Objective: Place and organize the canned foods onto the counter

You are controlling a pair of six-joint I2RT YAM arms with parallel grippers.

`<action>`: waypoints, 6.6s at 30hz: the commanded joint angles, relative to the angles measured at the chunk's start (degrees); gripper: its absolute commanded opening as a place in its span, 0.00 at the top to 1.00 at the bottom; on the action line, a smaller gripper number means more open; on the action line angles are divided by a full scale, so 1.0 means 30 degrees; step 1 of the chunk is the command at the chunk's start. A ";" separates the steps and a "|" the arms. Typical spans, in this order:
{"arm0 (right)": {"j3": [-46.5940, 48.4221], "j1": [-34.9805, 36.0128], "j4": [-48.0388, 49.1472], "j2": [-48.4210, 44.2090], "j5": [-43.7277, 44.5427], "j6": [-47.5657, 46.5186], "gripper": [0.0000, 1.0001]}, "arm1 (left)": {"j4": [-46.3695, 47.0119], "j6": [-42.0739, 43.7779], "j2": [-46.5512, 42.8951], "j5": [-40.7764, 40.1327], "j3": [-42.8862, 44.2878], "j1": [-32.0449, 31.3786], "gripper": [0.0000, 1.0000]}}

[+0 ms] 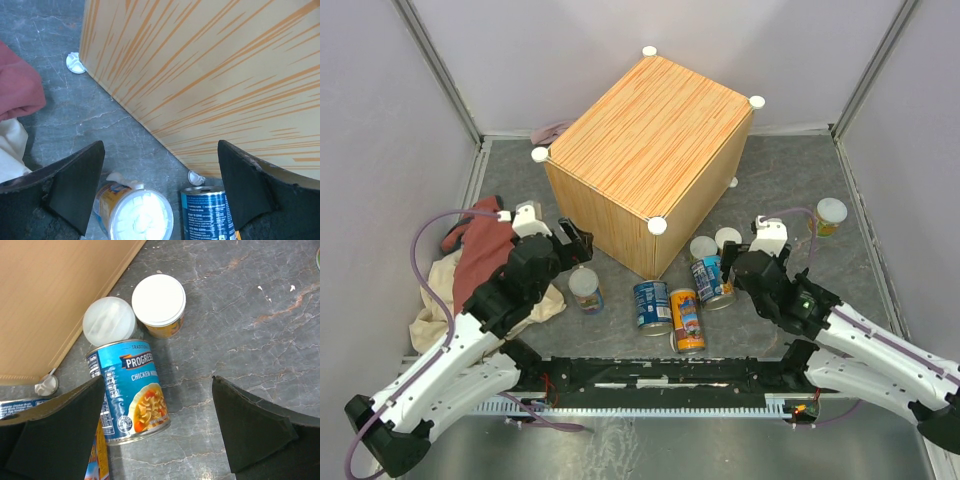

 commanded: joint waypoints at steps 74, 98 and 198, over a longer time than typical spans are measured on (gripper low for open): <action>-0.1217 0.1577 -0.2209 -0.4860 -0.0488 0.0838 0.02 | -0.8582 -0.2711 0.5924 0.0245 0.3145 -0.3255 0.01; -0.1483 0.1594 -0.1376 -0.4117 -0.0459 0.0666 0.02 | -0.4364 -0.4447 0.1721 -0.3523 -0.0663 -0.4127 0.49; 0.5210 0.1585 -0.0048 -0.3058 -0.1836 -0.4650 0.03 | 0.7025 1.5100 1.1515 -0.7440 1.8993 -0.4848 0.97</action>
